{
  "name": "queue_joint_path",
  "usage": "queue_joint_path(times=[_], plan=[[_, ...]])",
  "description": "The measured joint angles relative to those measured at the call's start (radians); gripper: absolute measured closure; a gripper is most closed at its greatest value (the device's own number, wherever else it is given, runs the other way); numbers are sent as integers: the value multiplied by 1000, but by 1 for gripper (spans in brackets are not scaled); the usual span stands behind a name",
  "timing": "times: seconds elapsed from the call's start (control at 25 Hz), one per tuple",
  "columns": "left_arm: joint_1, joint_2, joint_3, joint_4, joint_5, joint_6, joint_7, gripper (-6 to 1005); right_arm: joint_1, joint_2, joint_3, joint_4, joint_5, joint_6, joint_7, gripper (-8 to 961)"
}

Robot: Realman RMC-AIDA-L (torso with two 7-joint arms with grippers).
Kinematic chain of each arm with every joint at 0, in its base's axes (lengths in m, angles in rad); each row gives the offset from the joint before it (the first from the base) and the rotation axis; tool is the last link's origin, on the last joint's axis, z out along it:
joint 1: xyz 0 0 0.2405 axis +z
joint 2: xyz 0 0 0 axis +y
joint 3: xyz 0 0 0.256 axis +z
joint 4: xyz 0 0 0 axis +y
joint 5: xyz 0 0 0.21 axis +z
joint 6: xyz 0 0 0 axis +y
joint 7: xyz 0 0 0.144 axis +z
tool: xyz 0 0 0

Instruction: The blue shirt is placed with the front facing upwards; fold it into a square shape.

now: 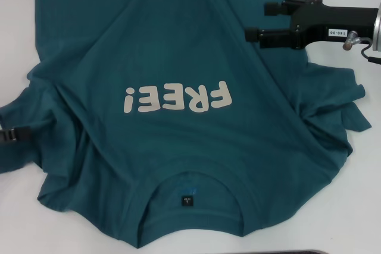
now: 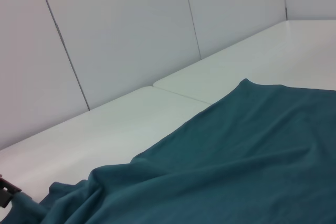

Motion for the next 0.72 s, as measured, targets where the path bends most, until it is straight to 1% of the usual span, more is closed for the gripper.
queue_joint_path(times=[0.2,0.4,0.56,0.72], plan=[[-14,-1,9,0,1,-8,-13,225,0,0,1,0,0,0,-3,27],[-11,2,11,0,2,-63,-50,231,0,0,1,0,0,3,-5,27],[-17,0,15,0,29,-90,-71,235,0,0,1,0,7,3,-6,27],[-26,-1,13,-2,39,-92,-79,414,0,-1,1,0,10,2,-6,27]])
